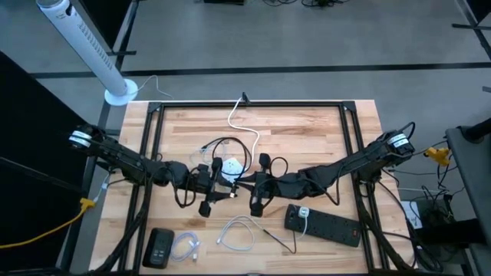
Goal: Plug in charger cables
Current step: Insert the black charger cable into the white outlet
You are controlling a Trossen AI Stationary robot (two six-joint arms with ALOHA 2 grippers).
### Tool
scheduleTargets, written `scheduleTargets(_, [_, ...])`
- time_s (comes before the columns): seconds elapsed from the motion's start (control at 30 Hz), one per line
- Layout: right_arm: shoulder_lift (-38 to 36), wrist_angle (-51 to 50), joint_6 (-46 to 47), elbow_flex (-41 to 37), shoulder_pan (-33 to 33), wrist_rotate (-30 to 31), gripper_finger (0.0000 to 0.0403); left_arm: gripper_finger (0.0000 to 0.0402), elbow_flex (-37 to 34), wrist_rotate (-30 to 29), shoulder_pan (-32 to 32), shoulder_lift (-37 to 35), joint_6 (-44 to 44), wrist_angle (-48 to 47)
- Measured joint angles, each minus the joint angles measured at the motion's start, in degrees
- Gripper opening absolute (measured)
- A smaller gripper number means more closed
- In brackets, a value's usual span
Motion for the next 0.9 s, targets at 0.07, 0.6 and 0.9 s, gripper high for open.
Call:
scheduleTargets(0.07, [-0.1,-0.3,-0.8,-0.1,0.0,-0.1,0.0003,0.0107,0.0,-0.1,0.0,0.0,0.1,-1.9])
scheduleTargets(0.6, [-2.8,-19.7,2.8,-0.3,1.8,-0.6,0.0000,0.0103,0.1,-17.8,7.3,-2.1,-16.1,-45.9])
scheduleTargets(0.9, [6.6,-19.1,9.1,-2.2,1.9,-5.2,0.0000,0.0103,0.1,-18.9,16.1,1.1,-23.9,-53.3])
